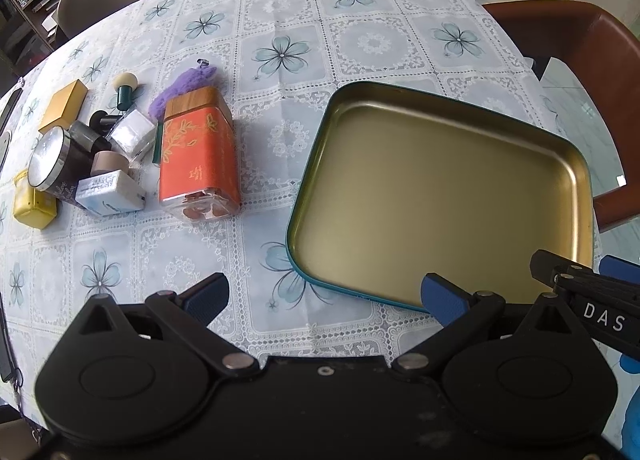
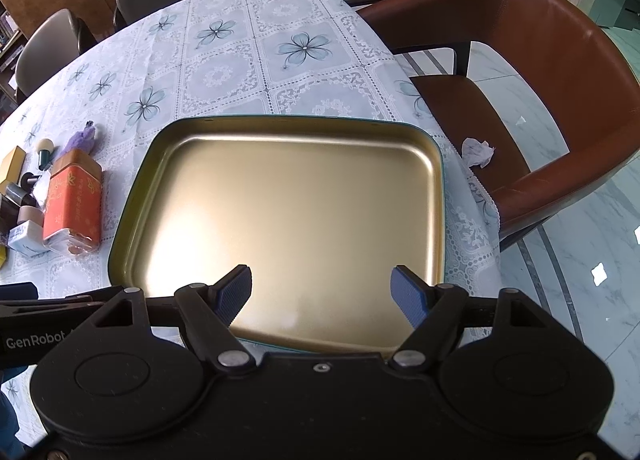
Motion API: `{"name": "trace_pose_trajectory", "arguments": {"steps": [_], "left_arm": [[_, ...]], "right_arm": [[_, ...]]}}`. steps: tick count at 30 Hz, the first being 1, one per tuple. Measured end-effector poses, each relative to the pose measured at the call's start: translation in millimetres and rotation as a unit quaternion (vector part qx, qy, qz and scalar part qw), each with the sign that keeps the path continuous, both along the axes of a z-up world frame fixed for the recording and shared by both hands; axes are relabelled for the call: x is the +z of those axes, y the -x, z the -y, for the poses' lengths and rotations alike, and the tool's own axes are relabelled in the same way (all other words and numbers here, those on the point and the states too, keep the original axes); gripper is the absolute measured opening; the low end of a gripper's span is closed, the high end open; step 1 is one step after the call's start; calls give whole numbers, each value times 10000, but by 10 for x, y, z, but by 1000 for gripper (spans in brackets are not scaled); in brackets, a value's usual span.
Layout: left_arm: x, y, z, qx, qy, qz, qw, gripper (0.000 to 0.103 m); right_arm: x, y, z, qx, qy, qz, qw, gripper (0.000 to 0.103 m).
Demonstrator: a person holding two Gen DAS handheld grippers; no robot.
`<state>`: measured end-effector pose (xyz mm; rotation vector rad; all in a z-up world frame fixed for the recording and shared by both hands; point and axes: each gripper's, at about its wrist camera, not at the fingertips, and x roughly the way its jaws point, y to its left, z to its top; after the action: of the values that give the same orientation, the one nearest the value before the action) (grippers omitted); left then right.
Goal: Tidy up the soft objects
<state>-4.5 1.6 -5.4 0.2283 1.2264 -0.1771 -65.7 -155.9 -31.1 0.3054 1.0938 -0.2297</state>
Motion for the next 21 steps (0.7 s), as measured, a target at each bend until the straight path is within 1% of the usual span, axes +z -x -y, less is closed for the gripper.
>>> {"name": "trace_pose_trajectory", "arguments": {"steps": [13,21], "left_arm": [[4,24,-27,1,-55,12,10000,103],[46,44,-81,69,-101,96,9999,103]], "right_arm": [[-10,39,-4,-17,-30,-21,10000,72],[4,34,-39,33,-54,3,10000,72]]}}
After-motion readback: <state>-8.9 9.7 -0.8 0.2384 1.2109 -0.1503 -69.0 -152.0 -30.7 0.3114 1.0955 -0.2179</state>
